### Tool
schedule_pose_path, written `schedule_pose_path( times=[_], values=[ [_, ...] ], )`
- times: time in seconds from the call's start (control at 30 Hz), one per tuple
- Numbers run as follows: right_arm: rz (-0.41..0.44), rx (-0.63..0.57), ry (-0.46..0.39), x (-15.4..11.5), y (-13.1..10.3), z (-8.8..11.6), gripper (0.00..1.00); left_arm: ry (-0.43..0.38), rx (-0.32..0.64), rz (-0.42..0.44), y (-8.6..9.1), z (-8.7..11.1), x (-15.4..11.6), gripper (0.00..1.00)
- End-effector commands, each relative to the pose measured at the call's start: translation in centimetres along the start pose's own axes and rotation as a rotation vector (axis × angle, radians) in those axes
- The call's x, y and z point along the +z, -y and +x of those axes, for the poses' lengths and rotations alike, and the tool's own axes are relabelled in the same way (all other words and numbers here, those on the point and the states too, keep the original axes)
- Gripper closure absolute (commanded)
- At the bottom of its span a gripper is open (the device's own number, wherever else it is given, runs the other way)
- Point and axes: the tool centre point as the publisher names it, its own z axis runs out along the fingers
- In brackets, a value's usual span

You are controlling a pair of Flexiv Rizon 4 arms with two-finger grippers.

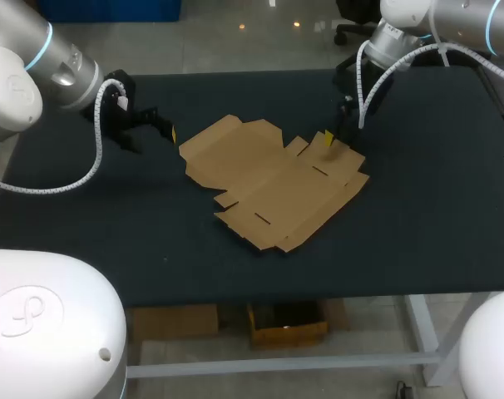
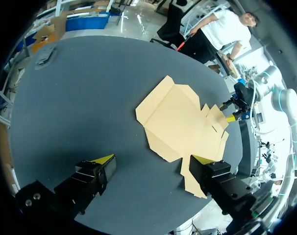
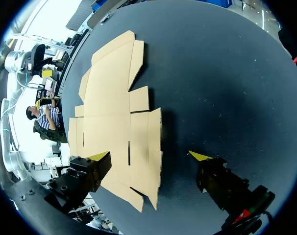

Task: Assemble the packaging by folding the flat box into shape, placing the metal phone stand inside, and closing the box properly

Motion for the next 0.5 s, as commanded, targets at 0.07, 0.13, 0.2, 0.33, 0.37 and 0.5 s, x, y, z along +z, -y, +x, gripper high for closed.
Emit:
schedule_pose_path(
  times=[0.07, 0.13, 0.2, 0.33, 0.37, 0.5],
  values=[
    [0.083, 0.005, -0.033, 0.4, -1.1, -0.6, 0.0, 0.004, -0.001, -0.031, 0.4, 0.0, 0.0, 0.0],
    [0.103, 0.007, -0.042, 0.8, -1.2, -0.5, 0.0, 0.004, -0.001, -0.031, 0.4, 0.0, 0.0, 0.0],
    [0.127, 0.004, -0.047, 1.2, -1.4, -0.4, 0.0, 0.004, -0.001, -0.031, 0.4, 0.0, 0.0, 0.0],
    [0.153, 0.005, -0.053, 1.5, -1.4, -0.4, 0.23, 0.004, -0.001, -0.031, 0.4, 0.0, 0.0, 0.0],
    [0.161, 0.005, -0.053, 1.6, -1.4, -0.4, 0.32, 0.004, -0.001, -0.031, 0.4, 0.0, 0.0, 0.0],
    [0.183, 0.01, -0.055, 1.7, -1.5, -0.4, 0.53, 0.004, -0.001, -0.031, 0.4, 0.0, 0.0, 0.0]
  ],
)
